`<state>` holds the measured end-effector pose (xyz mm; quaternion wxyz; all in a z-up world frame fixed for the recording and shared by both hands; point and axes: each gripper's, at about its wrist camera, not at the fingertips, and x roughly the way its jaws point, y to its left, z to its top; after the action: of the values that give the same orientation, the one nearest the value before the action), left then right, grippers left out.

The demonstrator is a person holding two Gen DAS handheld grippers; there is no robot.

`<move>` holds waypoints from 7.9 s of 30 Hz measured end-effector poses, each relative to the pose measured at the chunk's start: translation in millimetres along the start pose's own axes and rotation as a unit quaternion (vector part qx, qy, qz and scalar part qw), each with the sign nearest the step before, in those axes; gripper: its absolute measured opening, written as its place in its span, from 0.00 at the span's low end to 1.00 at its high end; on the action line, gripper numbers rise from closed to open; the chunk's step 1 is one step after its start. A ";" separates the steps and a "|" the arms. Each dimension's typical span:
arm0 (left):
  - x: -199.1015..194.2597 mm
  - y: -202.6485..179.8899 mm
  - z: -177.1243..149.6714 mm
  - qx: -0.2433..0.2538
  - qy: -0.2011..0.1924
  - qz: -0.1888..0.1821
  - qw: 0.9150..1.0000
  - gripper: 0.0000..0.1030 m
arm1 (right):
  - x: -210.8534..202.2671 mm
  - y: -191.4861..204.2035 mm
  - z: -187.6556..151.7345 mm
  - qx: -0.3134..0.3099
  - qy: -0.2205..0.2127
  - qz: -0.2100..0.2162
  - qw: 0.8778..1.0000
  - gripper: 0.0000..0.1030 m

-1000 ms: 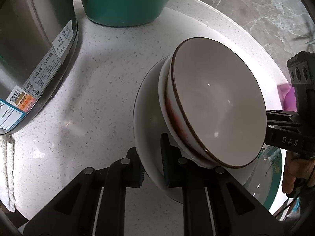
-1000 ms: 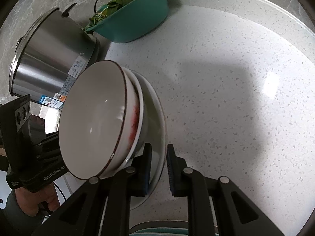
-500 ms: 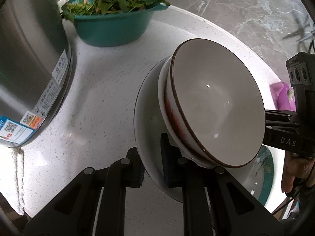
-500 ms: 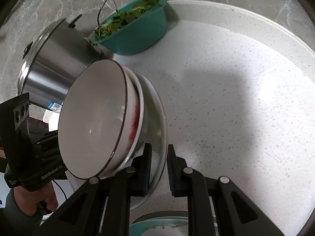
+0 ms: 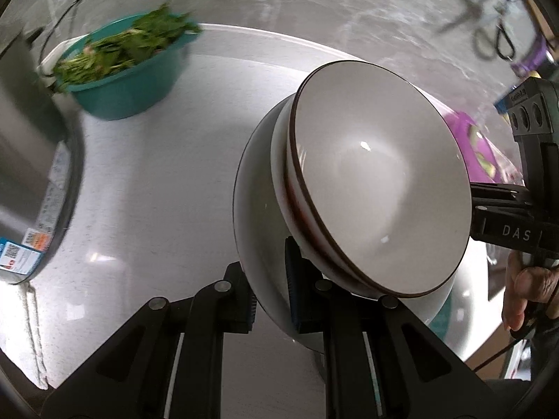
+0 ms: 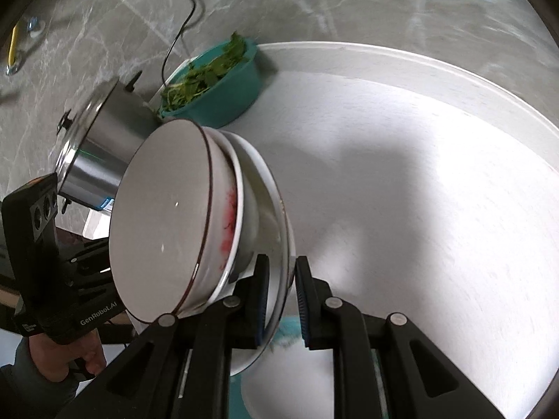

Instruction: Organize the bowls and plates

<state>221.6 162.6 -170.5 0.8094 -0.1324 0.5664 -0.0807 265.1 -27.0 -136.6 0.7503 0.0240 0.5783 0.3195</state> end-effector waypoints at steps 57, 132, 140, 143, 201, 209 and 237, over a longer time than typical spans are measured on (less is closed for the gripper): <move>5.6 -77.0 -89.7 0.082 0.006 0.004 0.997 0.58 | -50.0 -79.0 -169.1 0.189 -0.053 -0.036 0.980 0.50; -151.5 -138.8 -147.8 0.009 -0.137 0.178 0.974 1.00 | -183.9 50.5 -210.8 0.093 -0.223 -0.185 0.952 1.00; -150.6 -148.0 -148.9 0.017 -0.137 0.171 0.976 1.00 | -183.7 51.7 -211.7 0.097 -0.221 -0.198 0.950 1.00; -152.1 -150.6 -150.3 0.017 -0.138 0.171 0.975 1.00 | -182.9 50.6 -212.6 0.100 -0.219 -0.199 0.950 1.00; -154.4 -156.0 -154.2 0.009 -0.130 0.147 0.981 1.00 | -180.0 52.1 -213.1 0.087 -0.210 -0.194 0.954 1.00; -153.6 -156.7 -154.1 0.008 -0.130 0.149 0.980 1.00 | -179.9 51.6 -212.0 0.085 -0.209 -0.194 0.955 1.00; -148.5 -152.6 -145.6 0.007 -0.141 0.148 0.979 1.00 | -177.6 42.0 -205.6 0.085 -0.204 -0.190 0.957 1.00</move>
<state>36.7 41.1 -37.9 0.8850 -0.0514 0.4594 0.0556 42.1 -152.3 -36.0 0.8942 0.0424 0.4321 0.1089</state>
